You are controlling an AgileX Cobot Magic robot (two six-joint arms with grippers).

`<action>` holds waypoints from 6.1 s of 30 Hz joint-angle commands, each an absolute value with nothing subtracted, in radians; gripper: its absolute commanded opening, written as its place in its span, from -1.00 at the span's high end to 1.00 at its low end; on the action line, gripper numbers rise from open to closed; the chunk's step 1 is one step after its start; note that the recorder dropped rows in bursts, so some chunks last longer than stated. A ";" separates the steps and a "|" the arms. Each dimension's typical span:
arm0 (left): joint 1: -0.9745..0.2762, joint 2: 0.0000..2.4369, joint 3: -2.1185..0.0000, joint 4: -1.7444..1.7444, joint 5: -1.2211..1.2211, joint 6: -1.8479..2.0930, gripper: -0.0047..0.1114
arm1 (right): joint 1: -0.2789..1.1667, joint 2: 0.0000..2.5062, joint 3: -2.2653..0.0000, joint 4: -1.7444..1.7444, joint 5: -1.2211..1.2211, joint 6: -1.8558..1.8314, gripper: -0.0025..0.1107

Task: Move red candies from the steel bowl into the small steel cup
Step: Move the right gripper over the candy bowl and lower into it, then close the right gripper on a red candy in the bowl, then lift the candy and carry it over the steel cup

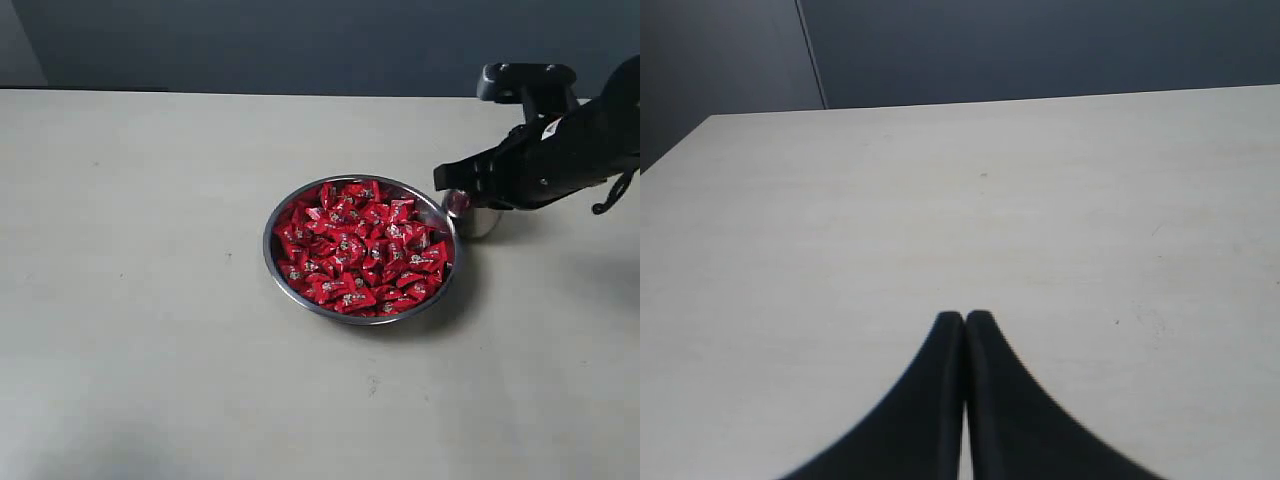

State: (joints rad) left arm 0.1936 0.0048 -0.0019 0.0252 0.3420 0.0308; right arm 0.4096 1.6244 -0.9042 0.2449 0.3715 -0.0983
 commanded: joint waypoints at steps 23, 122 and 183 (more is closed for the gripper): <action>0.187 0.000 0.000 0.027 0.334 0.029 0.91 | 0.600 1.863 -1.136 0.322 0.522 -0.174 0.47; 0.187 0.000 0.000 0.027 0.334 0.029 0.91 | 0.630 2.040 -1.343 0.176 0.859 -0.067 0.12; 0.187 0.000 0.000 0.027 0.334 0.029 0.91 | 0.630 1.965 -1.343 0.135 0.862 -0.076 0.97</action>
